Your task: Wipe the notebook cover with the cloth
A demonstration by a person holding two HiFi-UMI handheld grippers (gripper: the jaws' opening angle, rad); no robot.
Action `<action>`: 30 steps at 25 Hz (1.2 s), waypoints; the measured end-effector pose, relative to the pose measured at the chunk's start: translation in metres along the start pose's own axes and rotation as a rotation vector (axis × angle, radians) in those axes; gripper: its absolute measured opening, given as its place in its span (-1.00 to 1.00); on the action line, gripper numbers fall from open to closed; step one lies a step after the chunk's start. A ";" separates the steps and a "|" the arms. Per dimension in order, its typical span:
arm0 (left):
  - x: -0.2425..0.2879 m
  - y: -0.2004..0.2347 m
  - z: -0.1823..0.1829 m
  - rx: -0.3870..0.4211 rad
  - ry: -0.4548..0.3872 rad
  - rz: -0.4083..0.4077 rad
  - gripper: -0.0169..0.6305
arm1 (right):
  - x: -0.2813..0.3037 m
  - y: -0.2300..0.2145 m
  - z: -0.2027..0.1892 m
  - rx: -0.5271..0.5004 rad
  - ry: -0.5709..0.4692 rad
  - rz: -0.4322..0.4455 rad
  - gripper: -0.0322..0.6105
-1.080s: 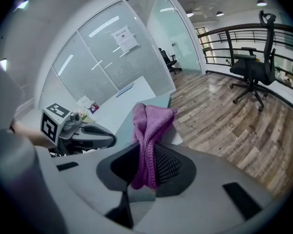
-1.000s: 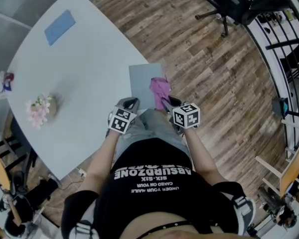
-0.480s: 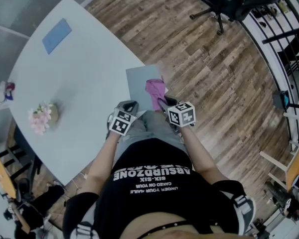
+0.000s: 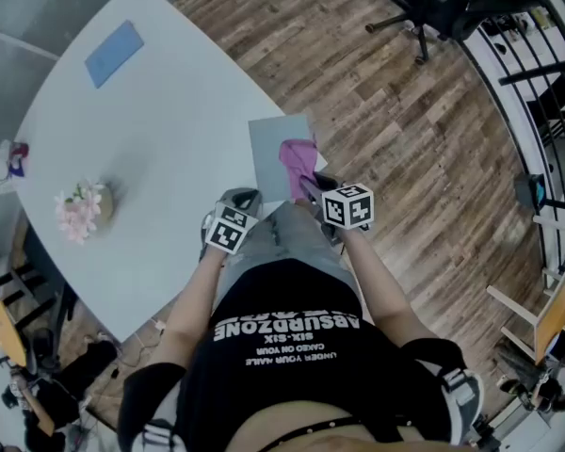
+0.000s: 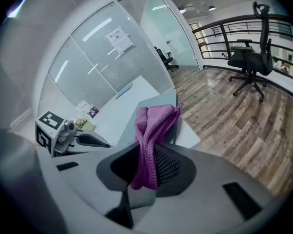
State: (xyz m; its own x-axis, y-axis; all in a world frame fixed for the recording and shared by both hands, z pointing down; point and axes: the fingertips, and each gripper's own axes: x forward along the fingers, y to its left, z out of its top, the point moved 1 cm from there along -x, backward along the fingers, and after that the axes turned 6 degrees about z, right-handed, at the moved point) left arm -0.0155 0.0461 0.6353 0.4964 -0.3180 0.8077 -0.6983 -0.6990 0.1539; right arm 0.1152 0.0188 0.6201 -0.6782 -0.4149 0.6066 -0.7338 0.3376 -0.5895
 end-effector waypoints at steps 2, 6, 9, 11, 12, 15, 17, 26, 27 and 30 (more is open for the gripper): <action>-0.003 0.002 -0.004 -0.005 0.001 0.003 -0.90 | 0.002 0.001 0.001 0.004 0.004 0.003 -0.63; -0.012 0.007 -0.008 -0.020 -0.012 0.005 -0.90 | 0.012 0.010 0.001 0.013 0.016 0.025 -0.63; -0.019 0.011 -0.011 -0.025 -0.021 0.008 -0.90 | 0.023 0.021 0.000 0.002 0.035 0.044 -0.63; -0.024 0.013 -0.013 -0.028 -0.024 0.009 -0.90 | 0.031 0.030 -0.002 -0.006 0.049 0.060 -0.63; -0.026 0.014 -0.015 -0.027 -0.025 0.010 -0.90 | 0.036 0.036 -0.004 -0.010 0.057 0.069 -0.63; -0.031 0.017 -0.020 -0.028 -0.022 0.012 -0.90 | 0.047 0.051 -0.009 -0.028 0.077 0.088 -0.63; -0.032 0.018 -0.025 -0.032 -0.017 0.010 -0.90 | 0.054 0.061 -0.013 -0.037 0.091 0.101 -0.63; -0.032 0.017 -0.034 0.000 0.002 0.002 -0.90 | 0.068 0.082 -0.027 -0.140 0.129 0.094 -0.63; -0.032 0.017 -0.034 0.004 0.001 0.000 -0.90 | 0.069 0.081 -0.027 -0.162 0.133 0.088 -0.63; -0.032 0.015 -0.034 0.006 -0.007 -0.009 -0.90 | 0.071 0.080 -0.029 -0.177 0.135 0.085 -0.64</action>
State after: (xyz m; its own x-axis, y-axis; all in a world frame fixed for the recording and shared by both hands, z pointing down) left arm -0.0594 0.0673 0.6316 0.5062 -0.3168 0.8022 -0.6911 -0.7054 0.1575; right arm 0.0072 0.0404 0.6315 -0.7285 -0.2653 0.6315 -0.6610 0.5144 -0.5464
